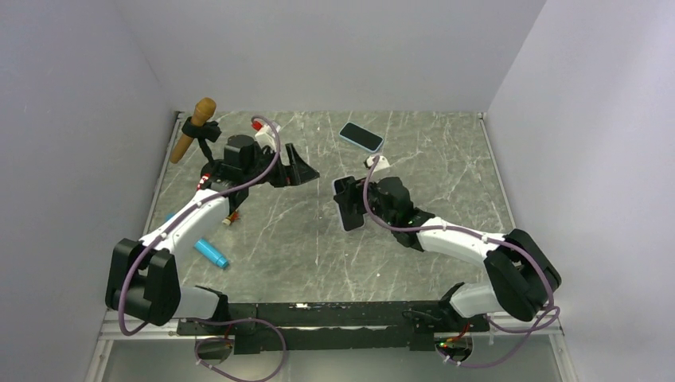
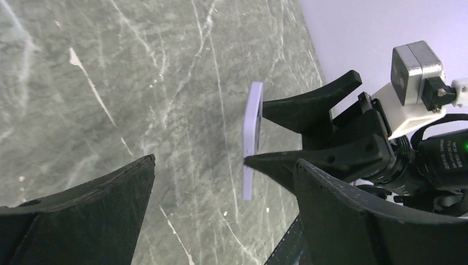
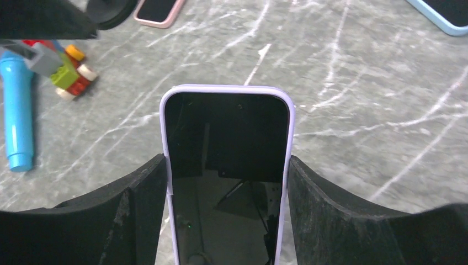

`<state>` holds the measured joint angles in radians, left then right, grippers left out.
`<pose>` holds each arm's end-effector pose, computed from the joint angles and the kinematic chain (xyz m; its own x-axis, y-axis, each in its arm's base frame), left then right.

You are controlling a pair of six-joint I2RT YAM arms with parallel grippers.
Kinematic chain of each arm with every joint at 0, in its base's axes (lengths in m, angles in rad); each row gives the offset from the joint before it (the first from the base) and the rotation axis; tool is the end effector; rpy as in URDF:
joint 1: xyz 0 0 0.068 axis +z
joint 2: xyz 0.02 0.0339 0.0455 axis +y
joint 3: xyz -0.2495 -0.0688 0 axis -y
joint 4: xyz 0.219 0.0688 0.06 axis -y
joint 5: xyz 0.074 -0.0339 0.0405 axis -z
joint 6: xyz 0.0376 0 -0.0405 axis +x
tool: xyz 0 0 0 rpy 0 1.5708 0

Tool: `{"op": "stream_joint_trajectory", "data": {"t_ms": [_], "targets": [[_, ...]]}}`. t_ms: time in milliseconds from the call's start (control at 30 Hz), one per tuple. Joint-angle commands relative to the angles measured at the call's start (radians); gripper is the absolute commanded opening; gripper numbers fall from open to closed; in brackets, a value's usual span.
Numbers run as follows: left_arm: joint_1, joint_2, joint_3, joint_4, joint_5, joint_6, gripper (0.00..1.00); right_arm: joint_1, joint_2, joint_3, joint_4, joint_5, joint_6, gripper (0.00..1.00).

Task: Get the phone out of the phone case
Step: Pick up the phone at the center of the board.

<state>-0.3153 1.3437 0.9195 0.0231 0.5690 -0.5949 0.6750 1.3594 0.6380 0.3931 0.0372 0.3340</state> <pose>0.2650 -0.1078 0.2799 -0.7181 -0.2624 -0.6446 0.3989 0.6038 -0.6902 0.2174 0.1722 0.2219 -0.4335 0.0726 -0.8982 -0.4815 0.8239 0.2990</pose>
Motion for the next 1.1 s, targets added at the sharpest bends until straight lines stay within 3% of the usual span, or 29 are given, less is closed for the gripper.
{"op": "stream_joint_trajectory", "data": {"t_ms": [0,133,433,567,933,1067], "targets": [[-0.052,0.008,0.056,-0.019,-0.004,0.029,0.99,0.074,-0.033,0.033,0.188,0.078,0.002,0.0],[-0.07,0.035,0.08,-0.077,-0.033,0.058,0.96,0.137,-0.019,0.049,0.217,0.119,0.0,0.0],[-0.098,0.123,0.177,-0.221,-0.004,0.11,0.72,0.258,0.006,0.088,0.202,0.209,-0.048,0.0],[-0.115,0.149,0.216,-0.269,0.035,0.147,0.59,0.269,-0.01,0.081,0.205,0.25,-0.07,0.0],[-0.17,0.17,0.225,-0.249,0.124,0.171,0.44,0.273,-0.025,0.11,0.207,0.261,-0.087,0.0],[-0.17,0.16,0.206,-0.196,0.167,0.172,0.11,0.282,-0.044,0.134,0.154,0.222,-0.094,0.0]]}}
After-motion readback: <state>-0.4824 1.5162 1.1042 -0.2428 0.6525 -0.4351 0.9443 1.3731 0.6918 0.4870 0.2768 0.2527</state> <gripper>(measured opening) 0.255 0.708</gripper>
